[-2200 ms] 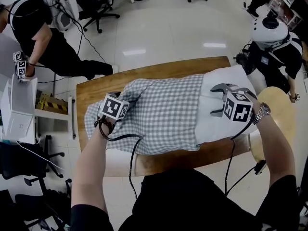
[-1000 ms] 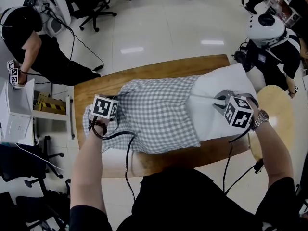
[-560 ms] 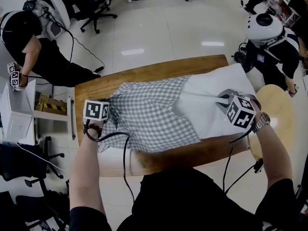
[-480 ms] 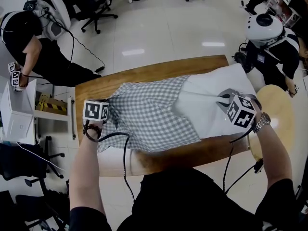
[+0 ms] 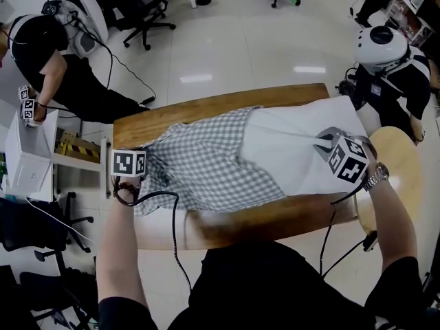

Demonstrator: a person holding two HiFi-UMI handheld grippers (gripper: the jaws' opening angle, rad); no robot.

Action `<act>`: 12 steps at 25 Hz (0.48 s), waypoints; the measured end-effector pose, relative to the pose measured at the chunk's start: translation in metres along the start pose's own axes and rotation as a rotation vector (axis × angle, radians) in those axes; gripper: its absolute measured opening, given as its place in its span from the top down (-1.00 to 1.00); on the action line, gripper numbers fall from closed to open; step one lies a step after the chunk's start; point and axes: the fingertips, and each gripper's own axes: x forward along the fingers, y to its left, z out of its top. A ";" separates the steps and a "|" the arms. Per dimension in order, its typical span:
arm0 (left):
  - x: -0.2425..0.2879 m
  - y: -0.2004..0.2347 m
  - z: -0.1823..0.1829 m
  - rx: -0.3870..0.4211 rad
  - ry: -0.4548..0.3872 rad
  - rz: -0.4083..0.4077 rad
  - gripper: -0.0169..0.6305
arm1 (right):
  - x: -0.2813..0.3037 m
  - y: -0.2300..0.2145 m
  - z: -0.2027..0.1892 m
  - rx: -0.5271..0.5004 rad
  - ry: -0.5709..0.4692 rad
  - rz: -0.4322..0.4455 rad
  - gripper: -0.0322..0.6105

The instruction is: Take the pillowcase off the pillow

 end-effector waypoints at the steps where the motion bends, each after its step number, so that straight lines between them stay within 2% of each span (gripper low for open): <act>1: -0.002 0.002 -0.002 -0.003 -0.002 0.005 0.92 | -0.001 0.001 -0.001 -0.001 0.001 -0.002 0.86; 12: -0.021 0.028 -0.027 -0.056 0.012 0.068 0.92 | -0.007 0.002 -0.009 -0.009 0.019 -0.015 0.86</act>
